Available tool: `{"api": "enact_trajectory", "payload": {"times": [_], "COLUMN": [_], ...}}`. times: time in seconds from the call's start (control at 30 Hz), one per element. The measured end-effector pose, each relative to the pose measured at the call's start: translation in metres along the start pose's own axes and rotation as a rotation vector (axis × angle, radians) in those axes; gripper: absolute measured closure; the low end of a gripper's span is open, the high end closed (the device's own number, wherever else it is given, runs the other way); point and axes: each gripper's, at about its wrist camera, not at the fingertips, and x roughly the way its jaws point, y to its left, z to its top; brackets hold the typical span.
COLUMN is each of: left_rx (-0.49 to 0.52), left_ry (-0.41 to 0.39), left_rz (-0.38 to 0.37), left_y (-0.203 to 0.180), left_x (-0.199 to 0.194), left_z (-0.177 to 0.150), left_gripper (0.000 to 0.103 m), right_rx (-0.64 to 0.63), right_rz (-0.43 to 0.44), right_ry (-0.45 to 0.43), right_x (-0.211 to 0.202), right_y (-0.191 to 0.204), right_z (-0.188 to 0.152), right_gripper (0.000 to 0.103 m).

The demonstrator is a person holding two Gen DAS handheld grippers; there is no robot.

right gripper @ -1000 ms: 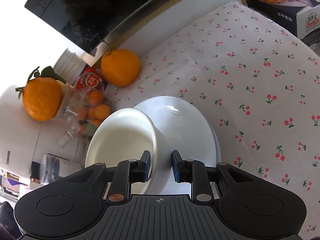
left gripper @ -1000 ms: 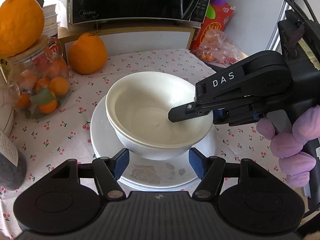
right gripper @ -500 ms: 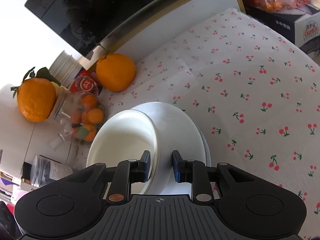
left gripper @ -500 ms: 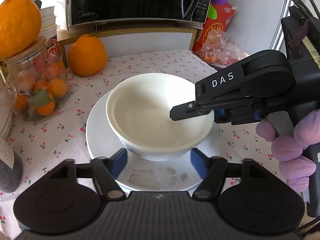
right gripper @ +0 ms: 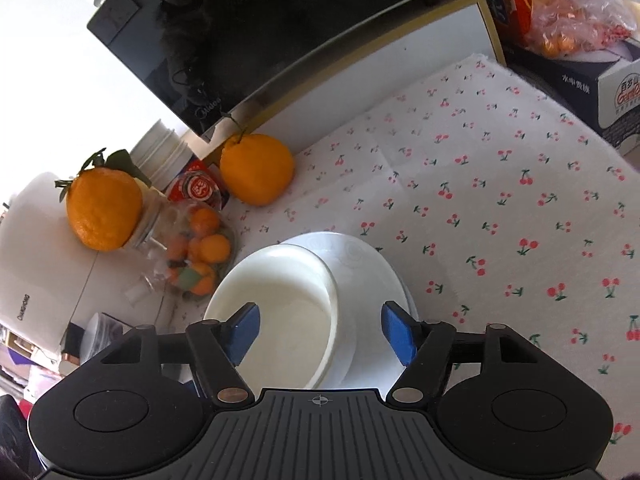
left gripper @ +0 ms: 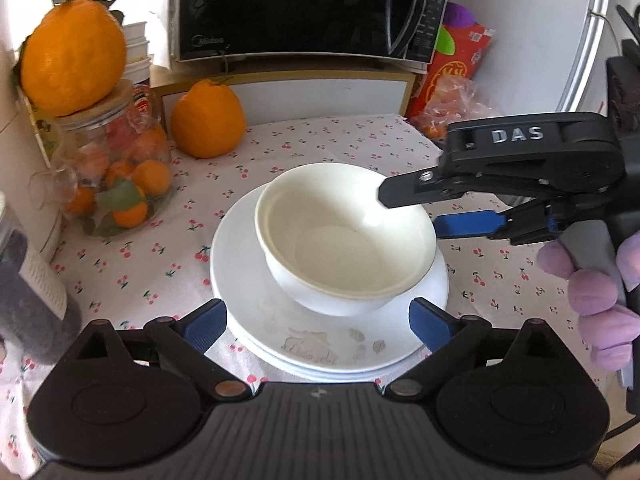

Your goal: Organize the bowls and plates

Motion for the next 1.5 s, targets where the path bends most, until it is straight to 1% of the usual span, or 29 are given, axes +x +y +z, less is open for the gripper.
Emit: {"api": "enact_trajectory", "payload": {"times": [0.2, 0.33, 0.5, 0.7, 0.83, 0.87, 0.9, 0.93, 1.03, 1.17, 1.3, 1.5], "left_rx": [-0.043, -0.065, -0.102, -0.18, -0.196, -0.203, -0.213, -0.227, -0.267, -0.28, -0.285, -0.272], "left_ry": [-0.007, -0.012, -0.009, 0.045, 0.05, 0.053, 0.056, 0.06, 0.065, 0.06, 0.065, 0.091], "left_rz": [0.009, 0.045, 0.095, 0.18, 0.248, 0.27, 0.288, 0.304, 0.342, 0.397, 0.414, 0.418], "left_y": [-0.002, -0.009, -0.015, -0.016, -0.021, -0.021, -0.021, -0.021, -0.019, -0.018, -0.018, -0.021], "left_x": [-0.016, -0.027, -0.038, -0.042, -0.046, -0.047, -0.047, -0.048, -0.049, -0.05, -0.05, -0.047], "left_z": [-0.004, -0.008, -0.012, -0.019, -0.024, -0.025, -0.025, -0.025, -0.025, -0.023, -0.022, -0.023], "left_gripper": [0.004, 0.002, 0.001, 0.001, 0.001, 0.001, 0.001, 0.001, 0.001, 0.001, 0.001, 0.001], "right_rx": [-0.007, -0.038, -0.123, -0.167, -0.218, -0.234, -0.249, -0.262, -0.295, -0.319, -0.337, -0.35], "right_rz": [-0.009, -0.039, -0.065, -0.098, -0.137, -0.149, -0.159, -0.169, -0.199, -0.244, -0.266, -0.279], "right_ry": [-0.019, -0.011, 0.017, 0.044, 0.033, 0.028, 0.025, 0.023, 0.032, 0.055, 0.083, 0.104], "right_x": [-0.022, -0.037, -0.054, -0.071, -0.08, -0.082, -0.083, -0.084, -0.082, -0.075, -0.068, -0.063], "right_y": [-0.007, -0.009, -0.007, -0.006, -0.003, -0.001, 0.0, 0.002, 0.005, 0.008, 0.01, 0.011], "right_z": [0.001, -0.002, -0.013, -0.025, -0.032, -0.034, -0.036, -0.038, -0.043, -0.049, -0.052, -0.055], "right_gripper": [0.033, 0.033, 0.033, 0.032, 0.032, 0.03, 0.026, 0.025, 0.024, 0.023, 0.019, 0.019]}}
